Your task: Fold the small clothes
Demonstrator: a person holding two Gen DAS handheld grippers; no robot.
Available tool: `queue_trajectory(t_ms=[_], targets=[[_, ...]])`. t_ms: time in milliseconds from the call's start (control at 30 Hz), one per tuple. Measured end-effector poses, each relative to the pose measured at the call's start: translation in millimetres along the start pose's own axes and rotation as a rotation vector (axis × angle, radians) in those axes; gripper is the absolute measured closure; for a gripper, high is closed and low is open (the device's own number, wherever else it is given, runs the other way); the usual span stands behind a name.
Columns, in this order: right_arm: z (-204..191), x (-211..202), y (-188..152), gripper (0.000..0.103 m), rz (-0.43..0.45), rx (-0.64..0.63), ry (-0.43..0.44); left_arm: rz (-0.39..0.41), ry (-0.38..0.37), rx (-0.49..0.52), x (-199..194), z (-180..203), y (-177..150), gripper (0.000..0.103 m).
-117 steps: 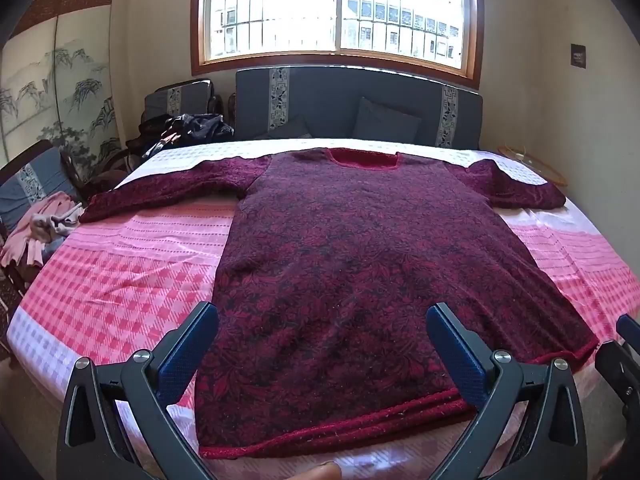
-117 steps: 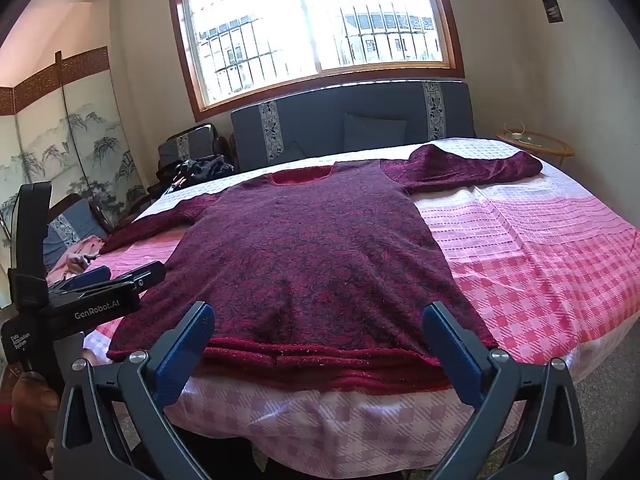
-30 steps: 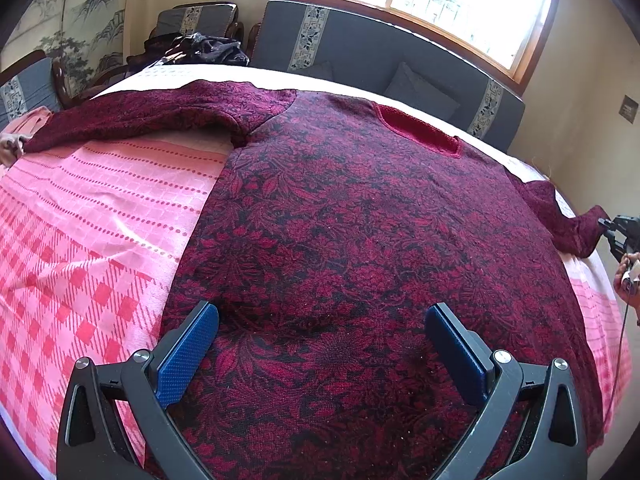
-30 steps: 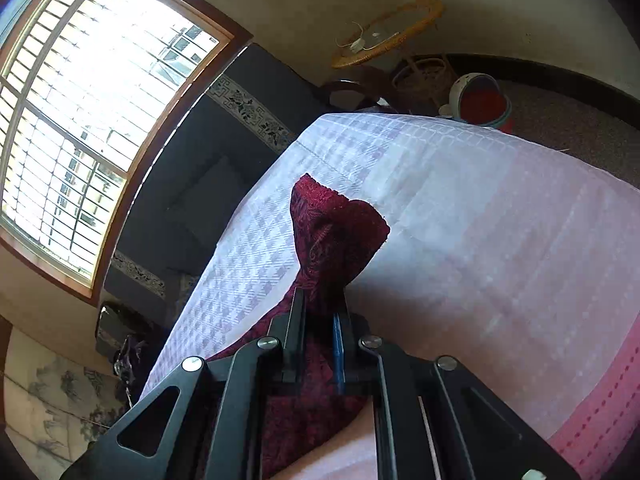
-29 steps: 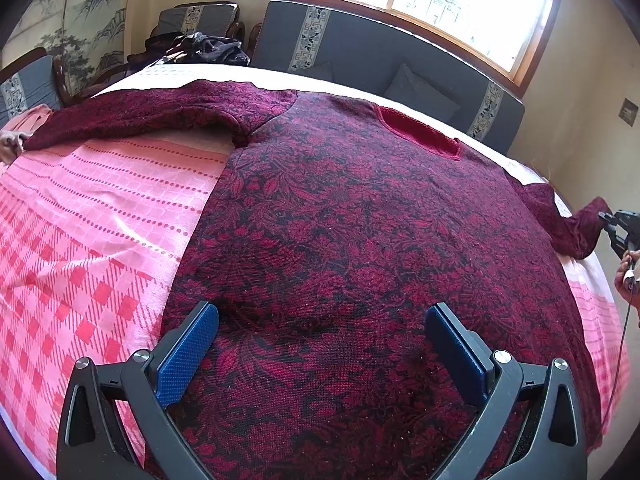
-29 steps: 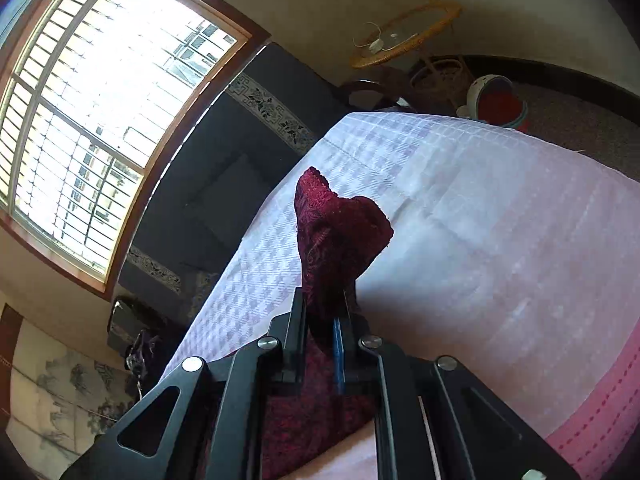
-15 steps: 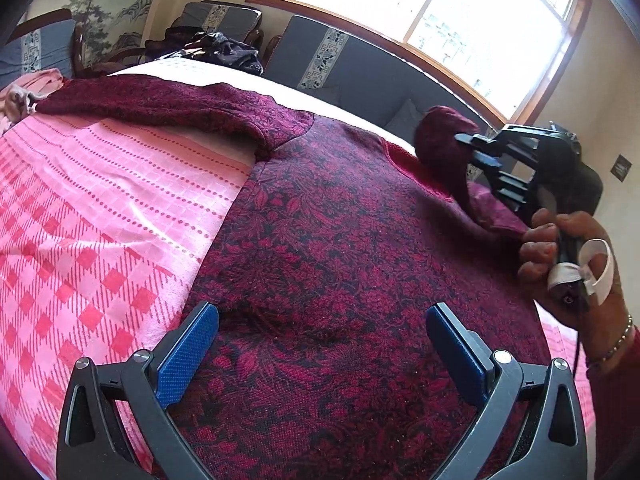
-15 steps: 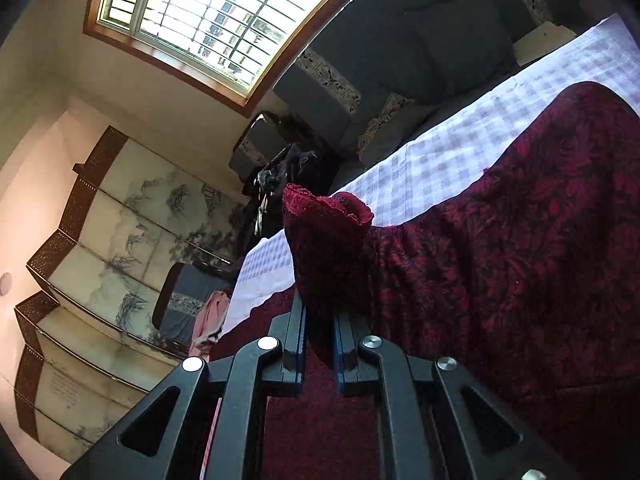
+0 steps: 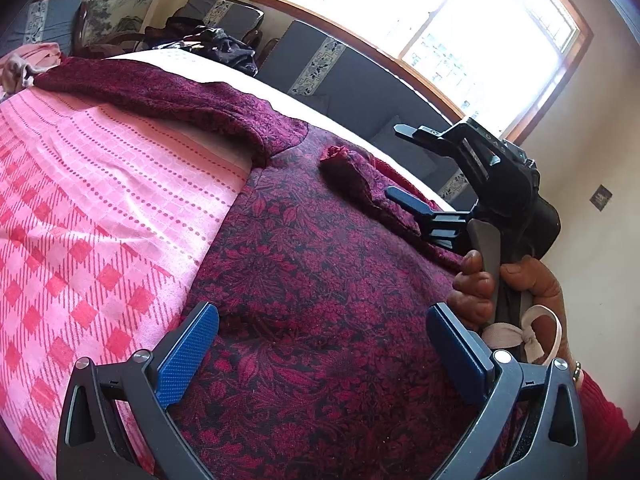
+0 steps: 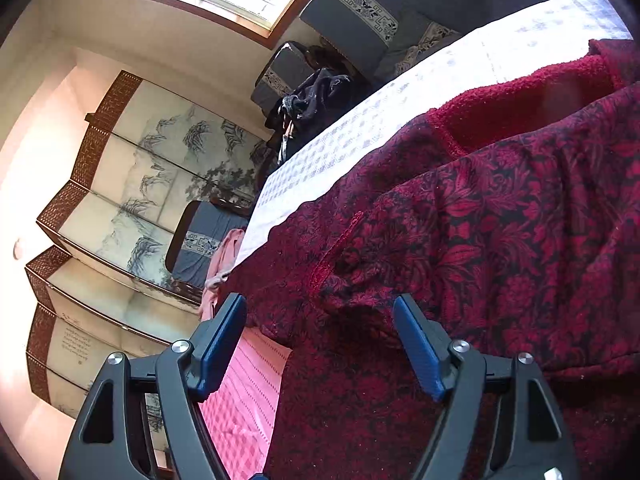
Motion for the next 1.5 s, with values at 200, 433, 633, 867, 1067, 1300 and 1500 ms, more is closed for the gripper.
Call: queue_trajectory(t_ms=[200, 433, 633, 867, 1067, 1300, 1500], targets=[[1, -60, -41, 0.029, 0.033, -0.034, 0.051, 0.098, 0.018, 0.092, -47, -23, 61, 0.000], [32, -94, -93, 0.029, 0.063, -0.136, -0.082, -0.043, 0.085, -0.228, -20, -179, 116, 0.017], [48, -98, -97, 0.029, 0.070, -0.106, -0.072, -0.117, 0.054, -0.501, 13, -281, 111, 0.028], [53, -99, -97, 0.028, 0.081, -0.091, -0.055, -0.066, 0.054, -0.490, 34, -321, 139, 0.046], [65, -109, -92, 0.028, 0.105, -0.028, 0.005, -0.037, 0.172, -0.321, 44, -296, 169, 0.097], [79, -132, -80, 0.028, 0.186, 0.052, 0.101, 0.053, 0.017, 0.162, 50, -68, 244, 0.097], [82, -162, -82, 0.027, 0.260, 0.088, 0.144, -0.029, -0.098, 0.549, 114, 123, 202, 0.095]])
Point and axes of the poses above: each gripper's, at about its wrist camera, not at the fingertips, and x roughly the way its jaws point, z to its right, y to its top, the point moved 6 cm from there along x, roughly the way its jaws point, and after that the axes turned 15 degrees about x, right-handed, at the moved point
